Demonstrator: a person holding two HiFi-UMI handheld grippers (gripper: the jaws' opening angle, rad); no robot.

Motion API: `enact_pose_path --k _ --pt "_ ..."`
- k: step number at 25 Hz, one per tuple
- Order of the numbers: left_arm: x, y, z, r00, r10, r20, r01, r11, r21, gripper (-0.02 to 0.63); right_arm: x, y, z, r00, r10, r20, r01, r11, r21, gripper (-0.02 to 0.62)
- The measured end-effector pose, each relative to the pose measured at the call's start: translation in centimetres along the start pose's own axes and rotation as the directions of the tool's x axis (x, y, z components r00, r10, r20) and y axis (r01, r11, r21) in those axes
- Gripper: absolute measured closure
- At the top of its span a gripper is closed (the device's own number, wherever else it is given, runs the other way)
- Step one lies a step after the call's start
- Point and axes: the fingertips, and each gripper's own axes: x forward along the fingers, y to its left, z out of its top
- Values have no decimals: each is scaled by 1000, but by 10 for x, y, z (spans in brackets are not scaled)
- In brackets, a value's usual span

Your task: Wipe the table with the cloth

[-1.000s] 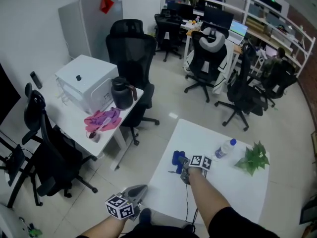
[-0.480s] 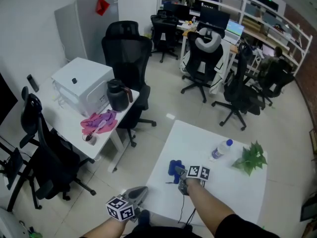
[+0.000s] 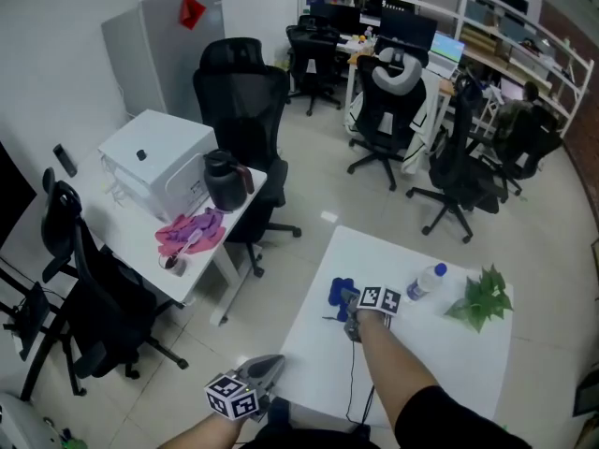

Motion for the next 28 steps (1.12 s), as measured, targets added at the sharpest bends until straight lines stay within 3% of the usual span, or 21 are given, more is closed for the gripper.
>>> enact_pose_path --k 3,6,9,12,16,20,23,28 --pt "-3 -2 2 1000 -1 8 1 1000 1 611 -16 14 -10 999 40 2 -40 999 2 488" --pt "-4 -2 3 1000 -3 12 3 1000 -5 611 -38 36 -49 994 100 -36 -100 995 8 488" --pt "-2 -3 2 1000 -9 11 9 1000 -10 611 -43 29 -84 995 79 -68 -78 997 13 488" --pt "3 -6 2 1000 -20 12 20 1000 -8 611 -32 18 -74 997 67 -34 -66 998 21 488" --pt "1 -5 -1 1000 -17 2 17 1000 -9 611 -8 6 -24 999 30 15 -30 999 30 488" --pt "-6 -8 -2 1000 -23 2 23 1000 6 611 -1 -2 4 999 -31 7 31 999 -12 488" --pt "-12 -6 -1 1000 -12 14 12 1000 6 611 -13 10 -11 1000 -11 8 11 1000 -17 488" --pt "-12 -3 2 1000 -15 26 15 1000 1 611 -40 27 -74 997 69 -33 -68 997 27 488"
